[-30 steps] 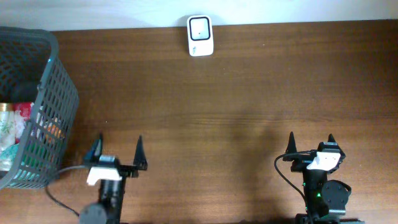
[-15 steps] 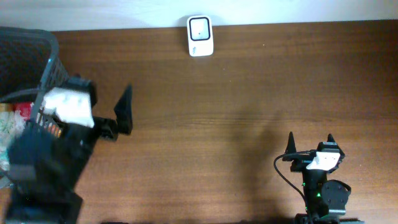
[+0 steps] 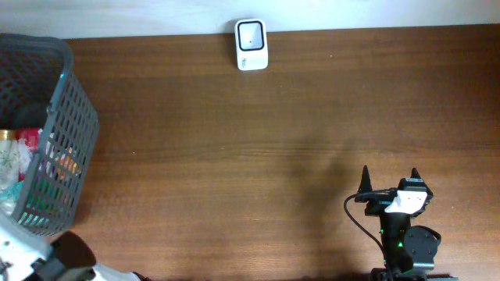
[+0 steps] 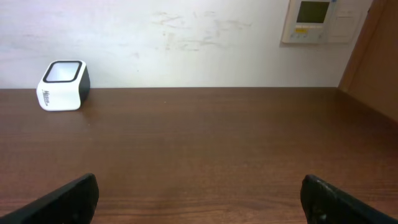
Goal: Scan the item barcode
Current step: 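Reach the left gripper into the basket and grasp the pink-purple package, then carry the pink-purple package forward and place it near the scanner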
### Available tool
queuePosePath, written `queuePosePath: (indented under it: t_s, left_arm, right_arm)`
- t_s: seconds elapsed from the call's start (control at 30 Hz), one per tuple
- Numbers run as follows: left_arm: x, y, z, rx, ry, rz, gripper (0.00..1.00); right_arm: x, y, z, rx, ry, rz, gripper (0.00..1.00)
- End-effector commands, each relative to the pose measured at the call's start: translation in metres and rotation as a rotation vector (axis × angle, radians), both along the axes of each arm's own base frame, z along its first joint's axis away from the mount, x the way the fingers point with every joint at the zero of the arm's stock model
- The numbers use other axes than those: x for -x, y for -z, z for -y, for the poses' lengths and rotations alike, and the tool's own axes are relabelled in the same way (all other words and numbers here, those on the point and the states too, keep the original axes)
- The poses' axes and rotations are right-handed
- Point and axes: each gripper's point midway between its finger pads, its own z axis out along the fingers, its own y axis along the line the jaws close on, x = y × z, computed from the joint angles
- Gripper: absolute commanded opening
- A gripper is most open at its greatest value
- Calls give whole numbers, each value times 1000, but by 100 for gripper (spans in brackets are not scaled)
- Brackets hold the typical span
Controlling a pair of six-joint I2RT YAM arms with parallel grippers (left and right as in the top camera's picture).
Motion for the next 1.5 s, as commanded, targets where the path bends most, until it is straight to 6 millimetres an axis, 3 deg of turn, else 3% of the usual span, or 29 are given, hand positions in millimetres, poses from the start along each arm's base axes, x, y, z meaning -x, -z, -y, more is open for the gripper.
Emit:
queuePosePath:
  t_s: [0.0, 0.07, 0.13, 0.2, 0.33, 0.4, 0.5, 0.53, 0.57, 0.6, 0.67, 0.7, 0.73, 0.8, 0.87, 0.9, 1.0, 1.07, 1.1, 1.13, 1.2, 1.3, 1.33, 1.47]
  left_arm:
    - [12, 31, -31, -75, -74, -168, 99]
    - [12, 80, -53, -52, -138, -312, 99]
    - [1, 147, -55, 8, -126, -461, 88]
    - [-3, 204, -67, 13, -174, -590, 87]
    - [-14, 302, -47, 119, -89, -773, 84]
    - [-25, 329, -39, 120, -60, -812, 84]
    - [-26, 358, -35, 124, -46, -881, 71]
    - [-22, 366, -36, 136, -50, -901, 48]
    - [-19, 366, -38, 139, -55, -905, 35]
    - [-17, 361, -40, 127, -65, -916, 3]
    - [-21, 339, -42, 132, -96, -884, 0]
    - [-27, 318, -42, 142, -127, -826, 0]
    - [-41, 289, -37, 161, -98, -732, 0]
    - [-74, 204, -16, 188, 10, -452, 0]
    - [-83, 120, 1, 149, 79, -232, 0]
    - [-78, 80, 5, 106, 73, -148, 0]
    - [-56, -7, 32, 65, 93, 68, 0]
    - [-36, -64, 65, 28, 188, 218, 0]
    - [-19, -98, 93, 12, 276, 308, 0]
    - [-4, -119, 120, 14, 365, 366, 0]
    - [17, -145, 170, 19, 526, 437, 0]
    - [29, -152, 250, -24, 765, 446, 0]
    - [27, -143, 287, -9, 876, 419, 0]
    - [20, -85, 386, 32, 1134, 233, 0]
  right_arm:
    - [0, 3, -1, -7, -4, -3, 99]
    - [0, 3, -1, -7, -4, -3, 99]
    - [0, 3, -1, -7, -4, -3, 99]
    - [0, 3, -1, -7, -4, -3, 98]
    - [0, 3, -1, -7, -4, -3, 99]
    - [0, 3, -1, -7, -4, -3, 99]
    - [0, 3, -1, -7, -4, -3, 99]
    - [0, 3, -1, -7, -4, -3, 99]
    - [0, 3, -1, -7, -4, -3, 99]
    - [0, 3, -1, -7, -4, -3, 99]
    - [0, 3, -1, -7, -4, -3, 99]
    - [0, 3, -1, -7, -4, -3, 99]
    - [0, 3, -1, -7, -4, -3, 99]
    - [0, 3, -1, -7, -4, -3, 99]
    - [0, 3, -1, -7, -4, -3, 99]
    - [0, 3, -1, -7, -4, -3, 99]
    - [0, 3, -1, -7, -4, -3, 99]
    - [0, 3, -1, -7, -4, -3, 99]
    - [0, 3, -1, -7, -4, -3, 98]
    - [0, 3, -1, -7, -4, -3, 99]
    - [0, 3, -1, -7, -4, -3, 99]
    - [0, 3, -1, -7, -4, -3, 99]
    - [0, 3, -1, -7, -4, -3, 99]
    - [0, 3, -1, -7, -4, -3, 99]
